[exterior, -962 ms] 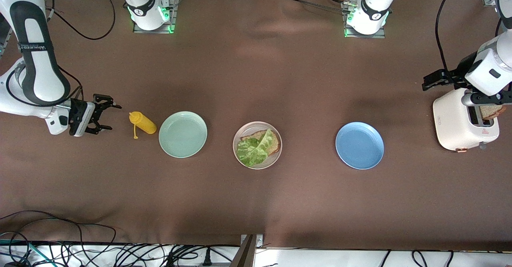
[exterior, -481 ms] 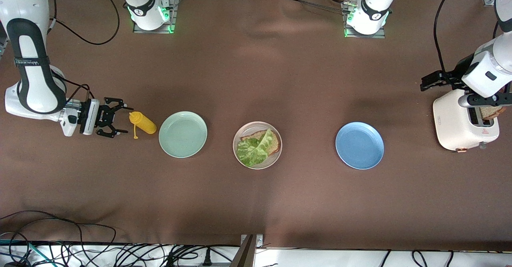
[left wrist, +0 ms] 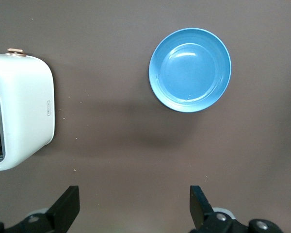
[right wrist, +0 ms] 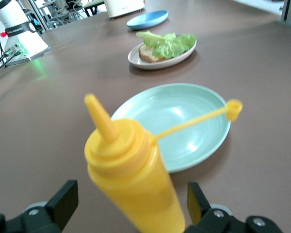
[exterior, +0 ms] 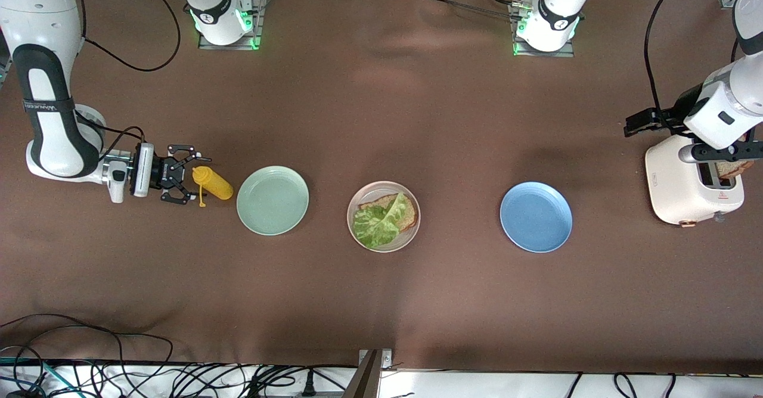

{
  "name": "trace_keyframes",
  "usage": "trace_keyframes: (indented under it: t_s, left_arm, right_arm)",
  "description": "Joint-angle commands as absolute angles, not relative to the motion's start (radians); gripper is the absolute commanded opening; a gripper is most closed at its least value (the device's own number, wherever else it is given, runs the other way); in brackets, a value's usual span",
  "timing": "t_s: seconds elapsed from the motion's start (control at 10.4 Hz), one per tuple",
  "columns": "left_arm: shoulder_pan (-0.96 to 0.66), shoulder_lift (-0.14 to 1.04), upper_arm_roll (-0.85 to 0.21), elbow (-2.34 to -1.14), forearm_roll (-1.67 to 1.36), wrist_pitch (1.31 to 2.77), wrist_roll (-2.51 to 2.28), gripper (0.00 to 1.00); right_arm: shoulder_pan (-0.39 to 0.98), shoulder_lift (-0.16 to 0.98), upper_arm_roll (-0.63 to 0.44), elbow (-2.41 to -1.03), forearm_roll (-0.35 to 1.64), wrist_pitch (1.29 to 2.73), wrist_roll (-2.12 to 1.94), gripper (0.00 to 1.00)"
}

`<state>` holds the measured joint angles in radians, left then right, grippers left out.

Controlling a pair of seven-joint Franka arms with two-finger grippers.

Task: Make sandwich on beige plate with both arms
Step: 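Grasp the yellow mustard bottle with the right gripper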

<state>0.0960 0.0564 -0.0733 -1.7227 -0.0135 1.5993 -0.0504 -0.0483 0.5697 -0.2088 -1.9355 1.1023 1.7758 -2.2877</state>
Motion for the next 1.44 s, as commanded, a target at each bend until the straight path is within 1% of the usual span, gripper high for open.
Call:
trace_keyframes:
  t_s: [0.0,0.1,0.19,0.38,0.48,0.67,0.77,0.87,1.06,1.25,1.35]
  left_arm:
    - [0.114,0.051,-0.078,-1.724,0.002,1.603,-0.034,1.0]
    - [0.114,0.054,-0.077,-1.727,0.002,1.603,-0.034,1.0]
    - [0.112,0.054,-0.078,-1.727,0.002,1.605,-0.034,1.0]
    - [0.107,0.049,-0.081,-1.716,0.002,1.601,-0.034,1.0]
    - [0.112,0.051,-0.081,-1.72,0.002,1.601,-0.032,1.0]
    - [0.114,0.052,-0.08,-1.723,0.002,1.601,-0.034,1.0]
    - [0.114,0.052,-0.08,-1.723,0.002,1.601,-0.032,1.0]
    - [0.112,0.049,-0.08,-1.721,0.002,1.601,-0.032,1.0]
    - [0.112,0.049,-0.08,-1.717,0.002,1.592,0.001,1.0]
    - [0.117,0.051,-0.078,-1.718,0.003,1.586,0.025,1.0]
    - [0.117,0.052,-0.078,-1.72,0.003,1.586,0.023,1.0]
  right_arm:
    - [-0.052,0.586,-0.207,-1.901,1.14,1.736,-2.332,0.86]
    - [-0.051,0.594,-0.207,-1.901,1.14,1.736,-2.33,0.73]
    - [-0.048,0.601,-0.206,-1.902,1.14,1.735,-2.332,0.64]
    - [-0.048,0.624,-0.204,-1.905,1.135,1.735,-2.333,0.63]
    - [-0.046,0.624,-0.206,-1.905,1.132,1.735,-2.333,0.59]
    - [-0.045,0.621,-0.204,-1.902,1.129,1.735,-2.33,0.18]
    - [-0.043,0.615,-0.204,-1.901,1.126,1.736,-2.309,0.03]
    - [-0.026,0.612,-0.203,-1.882,1.111,1.747,-2.284,0.0]
    - [0.018,0.612,-0.199,-1.786,0.935,1.808,-2.043,0.0]
    - [0.052,0.589,-0.157,-1.702,0.756,1.816,-1.79,0.0]
    - [0.072,0.584,-0.149,-1.651,0.705,1.815,-1.688,0.0]
